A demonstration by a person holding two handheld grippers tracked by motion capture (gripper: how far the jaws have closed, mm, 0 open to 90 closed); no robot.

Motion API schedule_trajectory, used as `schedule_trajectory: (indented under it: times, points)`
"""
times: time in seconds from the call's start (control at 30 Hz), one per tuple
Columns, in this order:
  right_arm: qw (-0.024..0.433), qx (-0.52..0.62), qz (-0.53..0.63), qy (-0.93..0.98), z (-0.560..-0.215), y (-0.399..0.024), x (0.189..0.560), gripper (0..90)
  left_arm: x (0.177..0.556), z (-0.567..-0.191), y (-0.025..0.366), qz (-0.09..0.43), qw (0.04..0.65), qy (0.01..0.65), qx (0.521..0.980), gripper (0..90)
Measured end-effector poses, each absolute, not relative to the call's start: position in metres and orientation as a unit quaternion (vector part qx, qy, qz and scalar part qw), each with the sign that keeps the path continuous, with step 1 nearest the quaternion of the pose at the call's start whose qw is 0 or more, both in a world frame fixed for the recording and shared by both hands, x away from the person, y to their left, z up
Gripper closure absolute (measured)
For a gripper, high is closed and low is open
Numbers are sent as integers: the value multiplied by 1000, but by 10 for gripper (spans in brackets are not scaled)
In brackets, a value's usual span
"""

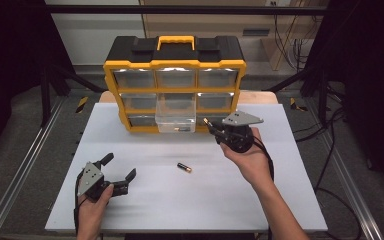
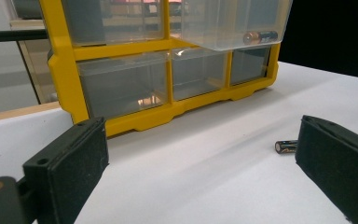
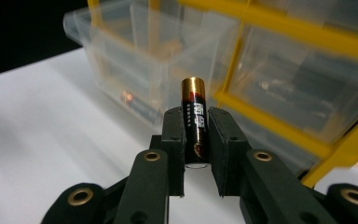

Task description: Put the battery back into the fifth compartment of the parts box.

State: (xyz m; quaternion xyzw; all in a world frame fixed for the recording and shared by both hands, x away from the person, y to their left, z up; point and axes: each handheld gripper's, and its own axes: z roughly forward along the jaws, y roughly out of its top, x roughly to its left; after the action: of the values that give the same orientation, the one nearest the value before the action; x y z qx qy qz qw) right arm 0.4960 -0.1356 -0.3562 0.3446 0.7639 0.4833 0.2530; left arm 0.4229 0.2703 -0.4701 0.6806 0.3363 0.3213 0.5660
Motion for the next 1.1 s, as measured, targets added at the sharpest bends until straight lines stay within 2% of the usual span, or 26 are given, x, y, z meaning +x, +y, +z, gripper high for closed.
schedule_trajectory:
  times: [0.47, 1.1]
  points:
    - [274, 320, 498, 758, -293, -115, 516, 771, 423, -469, 271, 321, 569, 338, 677, 26]
    - [264, 314, 489, 770, -274, -90, 539, 771, 421, -468, 272, 322, 571, 340, 675, 26]
